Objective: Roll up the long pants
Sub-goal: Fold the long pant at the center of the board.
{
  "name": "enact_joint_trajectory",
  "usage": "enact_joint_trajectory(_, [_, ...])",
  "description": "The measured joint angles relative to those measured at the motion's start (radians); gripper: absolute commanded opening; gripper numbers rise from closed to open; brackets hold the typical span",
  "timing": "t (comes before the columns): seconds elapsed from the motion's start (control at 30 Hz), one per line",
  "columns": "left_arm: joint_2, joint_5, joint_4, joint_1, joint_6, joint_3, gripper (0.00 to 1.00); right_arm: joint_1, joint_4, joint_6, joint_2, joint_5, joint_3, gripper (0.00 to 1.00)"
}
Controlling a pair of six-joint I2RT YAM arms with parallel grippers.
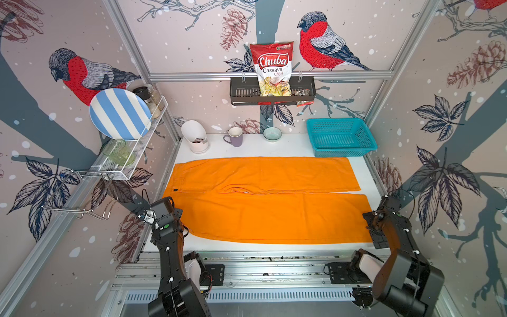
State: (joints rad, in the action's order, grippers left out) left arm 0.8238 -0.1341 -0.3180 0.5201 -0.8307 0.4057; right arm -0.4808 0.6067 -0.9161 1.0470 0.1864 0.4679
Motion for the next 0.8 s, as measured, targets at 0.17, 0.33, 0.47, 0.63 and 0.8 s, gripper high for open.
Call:
enact_joint_trajectory(0.17, [-0.002, 0.002, 0.001, 0.000, 0.000, -0.001, 0.00, 0.000, 0.003, -0.003, -0.001, 0.009, 0.005, 0.97])
enact_joint_trajectory(0.33, [-0.006, 0.003, 0.001, 0.000, 0.000, -0.001, 0.00, -0.009, -0.020, -0.003, -0.002, 0.016, -0.017, 0.86])
enact_joint_trajectory(0.47, [-0.011, 0.006, 0.000, 0.000, 0.000, -0.001, 0.00, -0.014, -0.046, -0.003, 0.013, 0.030, -0.040, 0.80])
enact_joint_trajectory(0.63, [-0.021, 0.021, -0.001, 0.000, -0.002, 0.005, 0.00, -0.026, -0.077, 0.001, 0.027, 0.071, -0.053, 0.37])
enact_joint_trajectory(0.8, [-0.037, 0.029, -0.005, 0.000, -0.008, 0.015, 0.00, -0.051, -0.134, 0.001, 0.019, 0.037, -0.061, 0.05])
